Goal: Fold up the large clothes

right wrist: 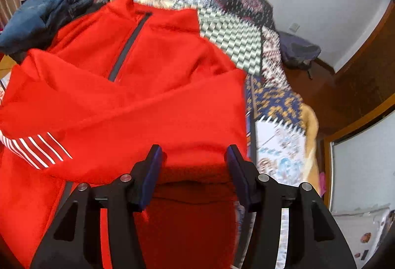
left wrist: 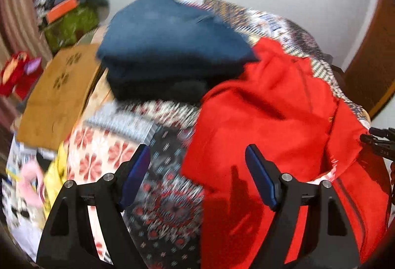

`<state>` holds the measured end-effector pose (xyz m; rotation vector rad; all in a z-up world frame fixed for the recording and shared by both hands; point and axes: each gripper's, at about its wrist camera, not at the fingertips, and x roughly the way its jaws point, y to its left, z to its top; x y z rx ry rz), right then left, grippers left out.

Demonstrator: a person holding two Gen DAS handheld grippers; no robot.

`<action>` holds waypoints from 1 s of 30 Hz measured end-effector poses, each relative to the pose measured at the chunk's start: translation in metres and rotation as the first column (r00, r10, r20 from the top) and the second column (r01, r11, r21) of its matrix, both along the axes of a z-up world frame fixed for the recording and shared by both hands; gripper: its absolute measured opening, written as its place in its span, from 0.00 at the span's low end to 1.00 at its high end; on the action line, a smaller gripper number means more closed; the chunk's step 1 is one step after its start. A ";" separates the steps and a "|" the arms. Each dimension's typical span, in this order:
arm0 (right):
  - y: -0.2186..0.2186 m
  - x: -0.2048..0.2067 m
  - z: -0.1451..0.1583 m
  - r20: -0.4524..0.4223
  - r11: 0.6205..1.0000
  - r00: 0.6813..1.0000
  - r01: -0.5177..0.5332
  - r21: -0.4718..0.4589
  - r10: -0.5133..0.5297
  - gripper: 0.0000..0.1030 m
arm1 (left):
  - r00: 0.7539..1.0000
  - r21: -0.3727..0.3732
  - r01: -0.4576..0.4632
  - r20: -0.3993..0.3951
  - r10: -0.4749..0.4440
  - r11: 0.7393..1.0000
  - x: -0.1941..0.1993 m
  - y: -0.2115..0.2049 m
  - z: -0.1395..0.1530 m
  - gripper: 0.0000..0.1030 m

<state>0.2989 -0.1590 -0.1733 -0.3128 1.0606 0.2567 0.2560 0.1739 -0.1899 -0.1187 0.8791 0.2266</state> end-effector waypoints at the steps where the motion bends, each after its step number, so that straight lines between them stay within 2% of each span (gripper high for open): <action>1: -0.001 -0.001 0.007 0.021 1.000 1.000 -0.001 0.004 0.001 0.49 | 1.000 0.009 0.017 0.008 -0.017 1.000 0.006 -0.006 0.005 0.76; 5: -0.007 0.001 0.037 0.110 0.999 0.994 -0.010 0.036 0.006 0.49 | 0.995 0.027 0.090 0.049 -0.091 0.996 0.035 -0.031 0.026 0.76; 10: -0.008 0.017 0.069 0.175 0.995 0.985 -0.020 0.101 0.002 0.49 | 0.976 0.028 0.191 0.104 -0.193 0.981 0.071 -0.068 0.053 0.76; 12: -0.007 0.023 0.075 0.196 0.992 0.981 -0.023 0.123 -0.002 0.49 | 0.966 0.051 0.227 0.118 -0.232 0.973 0.088 -0.085 0.060 0.78; 16: -0.002 0.044 0.084 0.212 0.982 0.977 -0.028 0.189 -0.013 0.49 | 0.963 0.130 0.237 0.099 -0.250 0.963 0.127 -0.106 0.062 0.80; 19: 0.002 0.060 0.082 0.207 0.974 0.978 -0.022 0.225 -0.026 0.49 | 0.961 0.172 0.253 0.065 -0.267 0.952 0.157 -0.115 0.055 0.80; 23: 0.011 0.096 0.066 0.169 0.981 0.985 0.006 0.196 -0.040 0.49 | 0.965 0.159 0.259 0.004 -0.263 0.953 0.205 -0.118 0.038 0.80; 26: 0.020 0.123 0.048 0.115 0.982 0.993 0.016 0.188 -0.038 0.49 | 0.963 0.118 0.269 -0.026 -0.268 0.956 0.235 -0.116 0.026 0.80; 30: 0.031 0.156 0.020 0.018 0.976 0.999 0.043 0.214 -0.048 0.49 | 0.966 0.026 0.254 -0.052 -0.253 0.967 0.274 -0.107 0.004 0.80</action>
